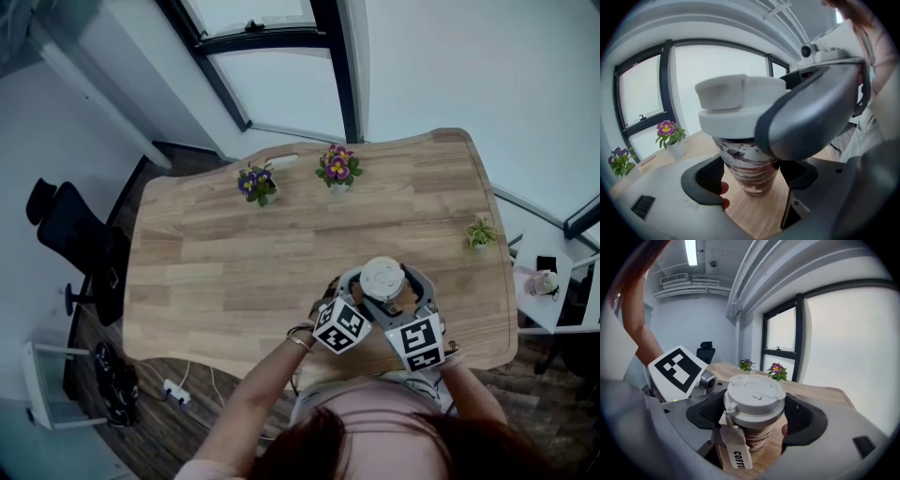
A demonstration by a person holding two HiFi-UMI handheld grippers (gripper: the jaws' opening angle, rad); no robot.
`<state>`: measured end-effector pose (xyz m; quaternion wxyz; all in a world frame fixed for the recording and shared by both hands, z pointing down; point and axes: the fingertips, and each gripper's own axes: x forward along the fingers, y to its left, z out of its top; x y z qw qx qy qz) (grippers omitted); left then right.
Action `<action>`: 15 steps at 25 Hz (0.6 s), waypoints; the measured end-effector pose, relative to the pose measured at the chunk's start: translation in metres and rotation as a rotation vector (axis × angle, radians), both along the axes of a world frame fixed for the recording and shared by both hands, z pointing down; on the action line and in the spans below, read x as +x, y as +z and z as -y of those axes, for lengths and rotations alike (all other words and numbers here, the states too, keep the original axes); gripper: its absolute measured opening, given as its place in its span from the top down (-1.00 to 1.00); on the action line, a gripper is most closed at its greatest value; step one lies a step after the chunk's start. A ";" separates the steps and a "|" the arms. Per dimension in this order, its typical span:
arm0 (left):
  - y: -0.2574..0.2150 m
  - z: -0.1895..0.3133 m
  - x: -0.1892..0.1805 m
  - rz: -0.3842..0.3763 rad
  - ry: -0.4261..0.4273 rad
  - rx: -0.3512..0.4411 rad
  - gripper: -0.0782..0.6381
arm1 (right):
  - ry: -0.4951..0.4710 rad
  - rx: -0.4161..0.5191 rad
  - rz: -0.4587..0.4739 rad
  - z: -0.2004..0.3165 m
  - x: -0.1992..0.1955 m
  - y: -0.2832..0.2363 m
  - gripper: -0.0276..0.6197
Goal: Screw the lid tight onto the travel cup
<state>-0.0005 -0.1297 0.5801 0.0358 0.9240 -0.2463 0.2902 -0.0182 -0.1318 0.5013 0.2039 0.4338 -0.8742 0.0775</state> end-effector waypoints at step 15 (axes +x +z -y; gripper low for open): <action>0.001 -0.004 0.001 0.021 0.088 -0.019 -0.22 | -0.134 -0.082 0.036 -0.002 0.001 0.001 -0.27</action>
